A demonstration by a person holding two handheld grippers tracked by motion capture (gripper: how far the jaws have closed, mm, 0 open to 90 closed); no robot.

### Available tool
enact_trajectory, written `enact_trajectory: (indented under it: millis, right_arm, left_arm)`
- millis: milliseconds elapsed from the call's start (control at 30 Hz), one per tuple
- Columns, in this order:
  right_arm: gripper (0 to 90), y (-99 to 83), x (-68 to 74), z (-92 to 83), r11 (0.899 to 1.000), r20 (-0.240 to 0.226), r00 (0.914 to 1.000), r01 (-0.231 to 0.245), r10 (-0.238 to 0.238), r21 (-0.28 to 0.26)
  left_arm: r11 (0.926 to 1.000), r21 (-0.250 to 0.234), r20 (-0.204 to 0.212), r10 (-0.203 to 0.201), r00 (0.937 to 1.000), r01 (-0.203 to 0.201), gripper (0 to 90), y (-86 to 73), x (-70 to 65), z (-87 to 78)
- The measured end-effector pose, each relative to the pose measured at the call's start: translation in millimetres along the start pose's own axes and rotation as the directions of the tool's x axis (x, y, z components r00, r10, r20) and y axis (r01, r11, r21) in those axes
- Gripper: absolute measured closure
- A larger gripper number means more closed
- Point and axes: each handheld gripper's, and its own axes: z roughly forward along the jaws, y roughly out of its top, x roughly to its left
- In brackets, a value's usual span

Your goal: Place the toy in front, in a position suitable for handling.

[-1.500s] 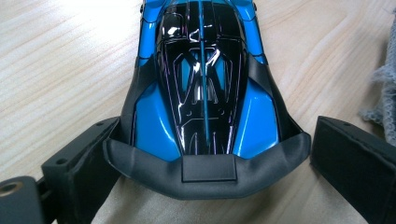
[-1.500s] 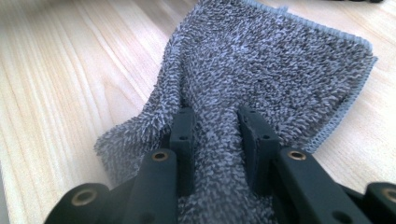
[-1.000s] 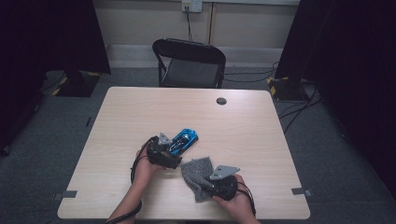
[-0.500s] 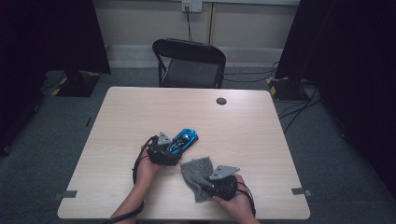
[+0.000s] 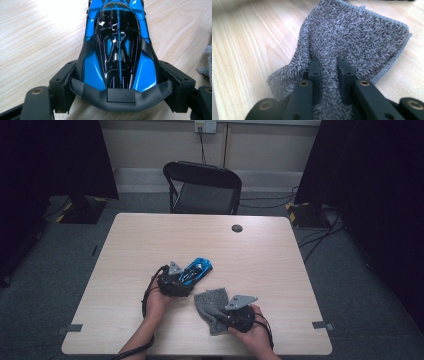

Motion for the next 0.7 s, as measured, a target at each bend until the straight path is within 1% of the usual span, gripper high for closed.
enact_trajectory:
  millis: [67,133,300,500,700]
  right_arm:
    - [77.2,1.8,-1.7,-1.8,1.000,-0.001,1.0000,-0.004,0.004,0.001]
    - [77.6,3.2,-5.0,-5.0,1.000,-0.007,0.9997,-0.021,0.021,-0.007]
    - [77.8,7.1,-14.7,-17.1,0.998,0.001,0.9989,-0.047,0.047,-0.040]
    - [77.7,13.4,-23.6,-27.8,0.997,0.009,0.9986,-0.051,0.052,-0.064]
    - [77.7,23.3,-33.9,-31.4,0.994,0.012,0.9973,-0.071,0.072,-0.087]
  left_arm:
    - [1.0000,0.000,0.000,0.000,1.0000,0.000,24.2,0.0,0.0,0.0]
    - [1.0000,0.000,0.000,0.000,1.0000,0.000,24.1,0.0,0.0,0.0]
    - [1.0000,0.000,0.000,0.000,1.0000,0.000,24.1,0.0,0.1,0.0]
    - [1.0000,-0.001,-0.001,-0.001,1.0000,0.001,24.1,0.0,0.0,0.0]
    - [1.0000,0.000,0.000,0.000,1.0000,0.000,24.1,0.0,0.1,0.0]
